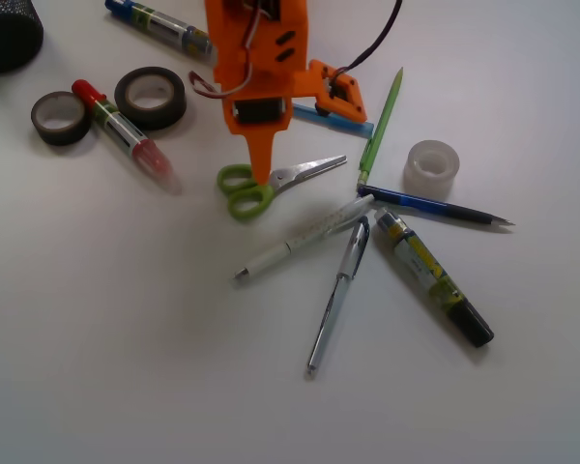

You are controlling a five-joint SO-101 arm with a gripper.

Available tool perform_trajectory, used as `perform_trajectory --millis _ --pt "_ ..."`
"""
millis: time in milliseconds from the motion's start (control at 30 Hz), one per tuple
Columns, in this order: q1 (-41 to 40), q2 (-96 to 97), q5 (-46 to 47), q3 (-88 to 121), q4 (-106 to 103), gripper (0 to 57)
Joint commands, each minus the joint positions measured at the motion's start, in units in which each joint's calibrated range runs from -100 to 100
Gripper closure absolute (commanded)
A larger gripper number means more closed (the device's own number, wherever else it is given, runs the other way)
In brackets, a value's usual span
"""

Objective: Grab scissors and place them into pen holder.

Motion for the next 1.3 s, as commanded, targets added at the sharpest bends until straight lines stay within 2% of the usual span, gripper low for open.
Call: perform_trajectory --millis 0,333,500,1133,1167,1267 --pt "1.0 -0.7 0.9 -0.6 -2.8 35.8" --pt "1.4 0.2 0.7 1.6 -3.9 35.9" --pt "4.1 5.4 0.9 1.9 -4.0 36.0" --pt "2.2 6.7 0.7 -2.4 -3.9 36.1" --pt "2.2 6.8 0.7 -2.4 -4.0 36.5" --pt "2.6 8.3 0.6 -3.0 -3.9 45.1"
